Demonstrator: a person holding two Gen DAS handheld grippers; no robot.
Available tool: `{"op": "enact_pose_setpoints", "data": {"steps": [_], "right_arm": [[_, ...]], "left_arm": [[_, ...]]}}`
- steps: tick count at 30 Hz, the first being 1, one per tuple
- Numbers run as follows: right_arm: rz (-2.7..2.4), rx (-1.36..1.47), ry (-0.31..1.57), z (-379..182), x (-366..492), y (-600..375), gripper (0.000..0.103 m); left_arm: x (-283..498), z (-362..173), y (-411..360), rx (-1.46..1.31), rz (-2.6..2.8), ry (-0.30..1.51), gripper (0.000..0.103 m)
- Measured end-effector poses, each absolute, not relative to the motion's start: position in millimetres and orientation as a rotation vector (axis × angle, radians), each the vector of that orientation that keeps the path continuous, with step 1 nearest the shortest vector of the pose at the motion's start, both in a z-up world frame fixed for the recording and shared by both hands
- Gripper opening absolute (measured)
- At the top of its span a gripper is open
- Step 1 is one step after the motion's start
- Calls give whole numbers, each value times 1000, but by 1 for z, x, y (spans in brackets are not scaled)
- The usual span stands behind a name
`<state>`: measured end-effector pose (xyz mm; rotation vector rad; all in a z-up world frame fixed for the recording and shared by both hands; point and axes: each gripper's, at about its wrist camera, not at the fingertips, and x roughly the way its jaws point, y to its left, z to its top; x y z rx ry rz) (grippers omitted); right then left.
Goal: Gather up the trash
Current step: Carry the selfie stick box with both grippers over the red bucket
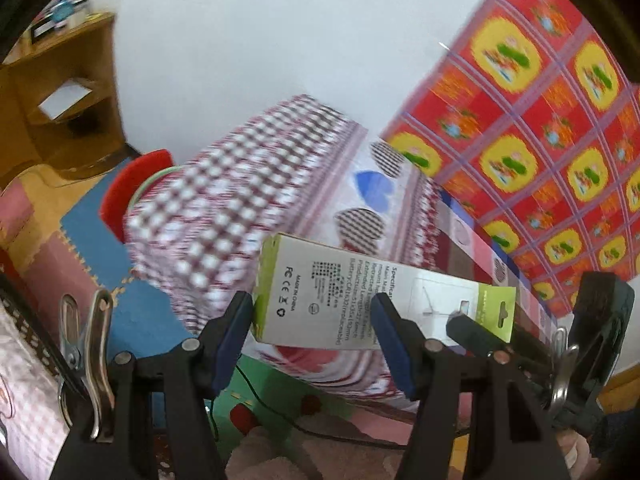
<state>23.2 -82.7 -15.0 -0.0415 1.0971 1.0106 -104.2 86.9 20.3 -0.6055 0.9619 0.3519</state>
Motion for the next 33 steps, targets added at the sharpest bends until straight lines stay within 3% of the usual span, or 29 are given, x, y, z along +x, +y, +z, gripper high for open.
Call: {"op": "enact_pose_setpoints", "data": {"steps": [12,33], "right_arm": [[1128,-145,1052,-7,20,31,68],[1119,-299,1069,-43,82,212,68]], "left_arm": [[-145,20,180,-712,446,888,64],[-99,-28,361,-825,474,925,63]]}}
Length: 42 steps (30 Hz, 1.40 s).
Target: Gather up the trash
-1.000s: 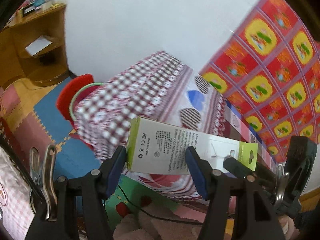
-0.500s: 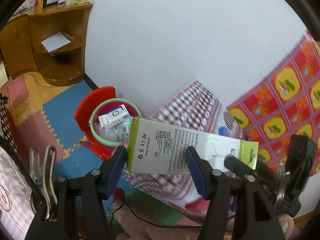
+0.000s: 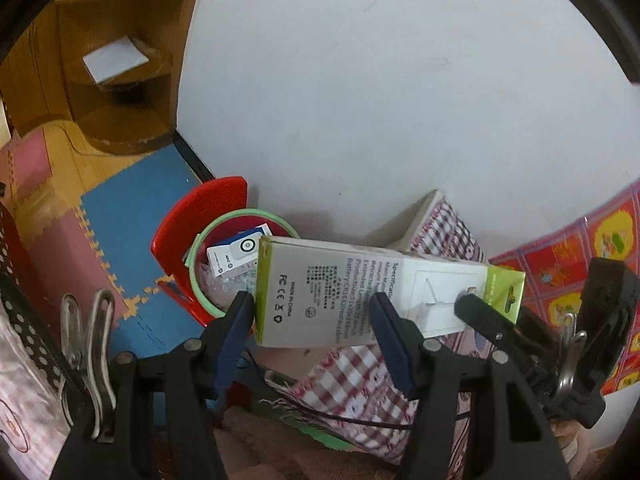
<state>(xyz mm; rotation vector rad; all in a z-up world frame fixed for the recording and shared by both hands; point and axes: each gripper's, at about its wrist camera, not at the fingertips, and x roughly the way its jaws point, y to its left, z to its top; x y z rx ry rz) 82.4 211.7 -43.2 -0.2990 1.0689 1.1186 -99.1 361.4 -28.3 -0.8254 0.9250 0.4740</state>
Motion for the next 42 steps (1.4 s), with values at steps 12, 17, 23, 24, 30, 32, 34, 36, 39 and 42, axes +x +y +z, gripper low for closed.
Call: {"op": "enact_pose_setpoints", "data": {"steps": [12,17,23,24,30,32,34,36,39,42], "right_arm": [[975,-406,1091,-93,102,276,67],[929,-413,1114,-113,114,297,65],[898,-433,1151,-136,122,321,64],[898,-431,1161,-140,122,323,63],[882,-435,1190,-150,117,336,63],[884,-423,1200,-150,114,338,63],[888,-410,1199,-145,109,335,63],[888,-397,1199,-140,105,331,63],[883,-360,1208,-129,99,322,63],[879,-332,1209,-117,92,316,63]], "left_arm": [[-58,-109,423,-895,330,1059,61],[-39,-142,444,-895,276,1117,60],[-21,-187,459,-900,236,1200,56],[-18,-195,460,-890,237,1218,54],[-5,-219,455,-840,220,1287,48],[-3,-220,454,-814,219,1294,48],[-3,-216,451,-789,222,1293,48],[-3,-209,448,-763,225,1284,48],[-4,-190,439,-700,242,1267,48],[-8,-173,433,-678,252,1256,48]]}}
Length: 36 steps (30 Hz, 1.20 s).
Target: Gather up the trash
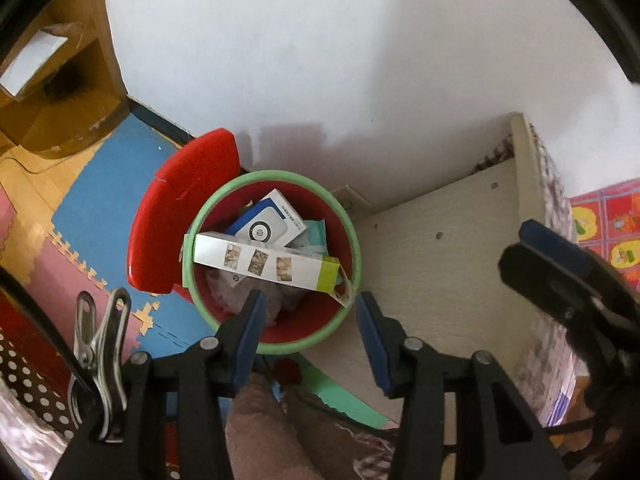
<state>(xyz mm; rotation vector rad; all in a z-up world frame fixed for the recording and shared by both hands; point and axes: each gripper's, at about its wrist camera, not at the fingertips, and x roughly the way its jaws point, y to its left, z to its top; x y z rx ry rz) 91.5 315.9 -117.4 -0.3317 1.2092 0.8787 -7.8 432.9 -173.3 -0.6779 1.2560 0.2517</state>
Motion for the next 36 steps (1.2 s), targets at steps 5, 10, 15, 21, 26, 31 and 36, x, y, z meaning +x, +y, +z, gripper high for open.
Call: {"op": "enact_pose_setpoints", "data": {"steps": [5,10,15,21,26,31,36], "right_arm": [[880,-274,1202,-94,81,299,63],[873,-225,1205,-74,69,283,63],[866,-200,1228,-63,57,268,63],[851,-195,1230,-58,47,254,63],[838,-185,1247,-61,42,246,63],[833,-188,1252,-63,35,245,63],[828,-180,1260,-65,31,248,63]], "left_arm": [[-18,-139,426,-631,325,1242,49],[-32,-102,418,-602,369,1219,49],[-40,-76,412,-610,388,1206,50],[-46,-52,394,-563,399,1191,53],[-51,-47,387,-545,416,1211,54],[-57,-52,386,-536,430,1220,54],[-61,-56,386,-543,426,1229,54]]}}
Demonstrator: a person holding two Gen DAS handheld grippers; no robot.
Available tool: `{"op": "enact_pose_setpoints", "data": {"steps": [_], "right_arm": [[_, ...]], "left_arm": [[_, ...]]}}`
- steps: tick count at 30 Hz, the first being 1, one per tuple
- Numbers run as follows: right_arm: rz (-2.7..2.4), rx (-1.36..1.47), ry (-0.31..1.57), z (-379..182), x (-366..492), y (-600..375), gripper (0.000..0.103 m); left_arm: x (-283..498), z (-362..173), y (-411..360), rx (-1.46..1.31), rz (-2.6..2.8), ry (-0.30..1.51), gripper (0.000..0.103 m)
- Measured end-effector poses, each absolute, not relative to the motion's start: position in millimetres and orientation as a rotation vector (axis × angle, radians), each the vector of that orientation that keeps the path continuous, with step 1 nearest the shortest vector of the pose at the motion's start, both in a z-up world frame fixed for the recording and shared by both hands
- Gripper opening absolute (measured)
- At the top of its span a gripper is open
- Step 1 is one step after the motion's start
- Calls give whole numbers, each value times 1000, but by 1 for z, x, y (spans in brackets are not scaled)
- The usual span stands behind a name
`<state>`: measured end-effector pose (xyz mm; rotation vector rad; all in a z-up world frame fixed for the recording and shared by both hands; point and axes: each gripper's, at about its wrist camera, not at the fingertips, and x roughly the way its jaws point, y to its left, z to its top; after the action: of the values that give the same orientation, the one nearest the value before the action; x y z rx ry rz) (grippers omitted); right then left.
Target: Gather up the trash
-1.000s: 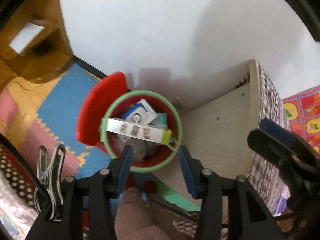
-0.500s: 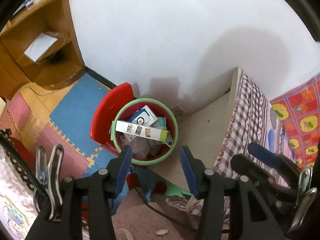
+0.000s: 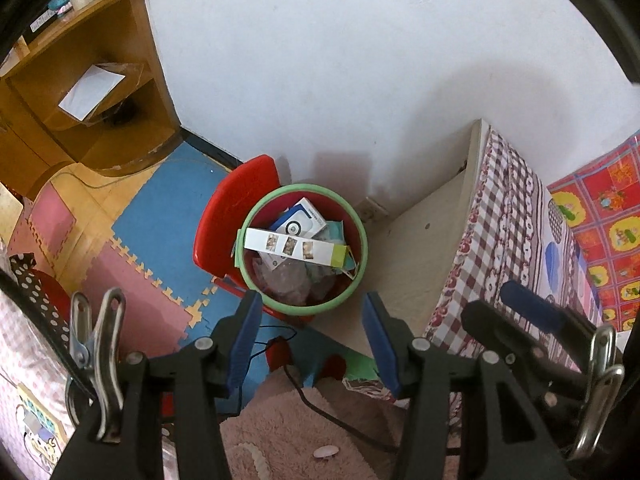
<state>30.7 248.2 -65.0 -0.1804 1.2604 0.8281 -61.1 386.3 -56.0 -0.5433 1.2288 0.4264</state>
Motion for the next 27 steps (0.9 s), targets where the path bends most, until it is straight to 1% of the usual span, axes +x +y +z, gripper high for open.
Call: {"op": "enact_pose_setpoints", "data": {"steps": [27], "right_arm": [[825,-175,1265,-67,27,251,63]], "left_arm": [[-67,-58,384,-542,429,1228,54]]}}
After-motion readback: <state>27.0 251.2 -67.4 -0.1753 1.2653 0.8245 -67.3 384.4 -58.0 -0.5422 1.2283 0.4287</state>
